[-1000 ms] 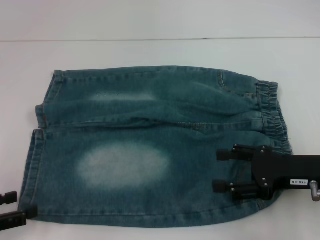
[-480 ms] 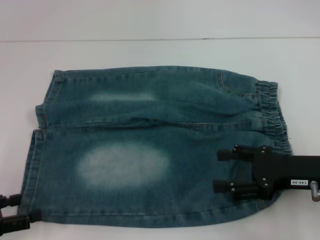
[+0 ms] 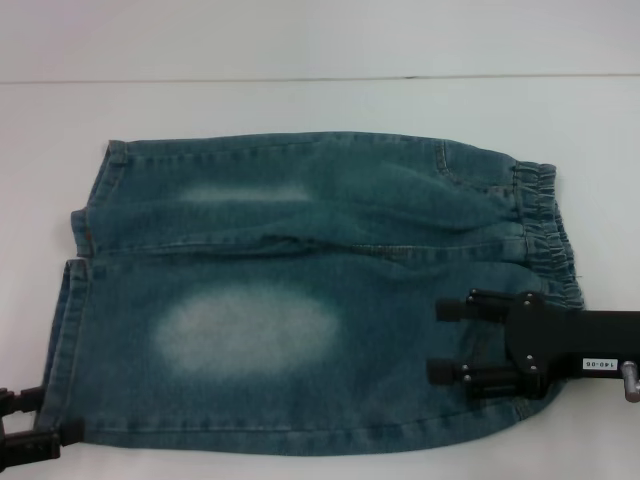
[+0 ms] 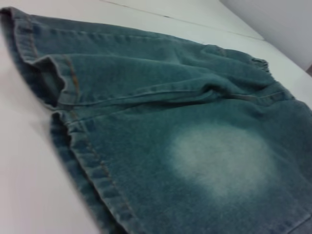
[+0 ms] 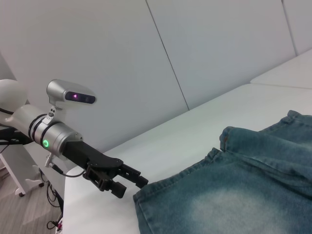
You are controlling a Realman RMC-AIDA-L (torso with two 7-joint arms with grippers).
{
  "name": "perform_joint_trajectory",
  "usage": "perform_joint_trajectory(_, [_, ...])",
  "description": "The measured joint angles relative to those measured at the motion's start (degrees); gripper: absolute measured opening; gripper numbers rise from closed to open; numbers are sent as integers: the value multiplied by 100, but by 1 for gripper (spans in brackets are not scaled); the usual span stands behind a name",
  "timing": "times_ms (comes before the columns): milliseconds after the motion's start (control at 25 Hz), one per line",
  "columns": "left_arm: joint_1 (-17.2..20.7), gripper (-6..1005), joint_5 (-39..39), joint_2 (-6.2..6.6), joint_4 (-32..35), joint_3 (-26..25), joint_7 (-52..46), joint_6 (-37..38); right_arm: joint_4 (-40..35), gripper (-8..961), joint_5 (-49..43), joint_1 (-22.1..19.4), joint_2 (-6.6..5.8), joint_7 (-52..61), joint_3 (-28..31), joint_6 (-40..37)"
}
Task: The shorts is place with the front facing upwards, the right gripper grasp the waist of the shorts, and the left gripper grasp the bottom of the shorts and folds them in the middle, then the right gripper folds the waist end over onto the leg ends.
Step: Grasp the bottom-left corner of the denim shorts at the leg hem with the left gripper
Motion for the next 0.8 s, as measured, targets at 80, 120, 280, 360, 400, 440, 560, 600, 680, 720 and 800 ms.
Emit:
perform_joint_trajectory(80, [1,935,24,7,2,3,1,-49,3,916,0,0,0,0,0,0])
perform_joint_trajectory(120, [2,935,32,9,4,7,1,-61,4,916,0,0,0,0,0,0])
perform_joint_trajectory(280, [2,935,44,11,18,-2,2,-114,18,916,0,11,0,0,5,5])
perform_joint_trajectory(360, [2,935,50,11,21,3,3,-123,18,916,0,16,0,0,6,7])
perform_joint_trajectory(400, [2,935,58,11,29,10,2,-126,16,916,0,20,0,0,6,7])
perform_joint_trajectory(440, [2,935,64,6,58,16,-6,-128,7,916,0,24,0,0,8,8])
perform_joint_trajectory(560, [3,935,69,-12,132,19,-33,-131,0,916,0,26,0,0,9,7])
perform_joint_trajectory(600, [7,935,70,-27,191,20,-47,-133,-5,916,0,26,0,0,9,5])
perform_joint_trajectory(680, [13,935,79,-36,207,22,-55,-134,-16,917,0,29,0,0,9,2])
perform_joint_trajectory(720, [13,935,83,-36,207,25,-58,-133,-18,917,0,33,0,0,9,2])
perform_joint_trajectory(800, [6,935,86,-37,205,29,-60,-131,-20,917,0,42,0,0,9,2])
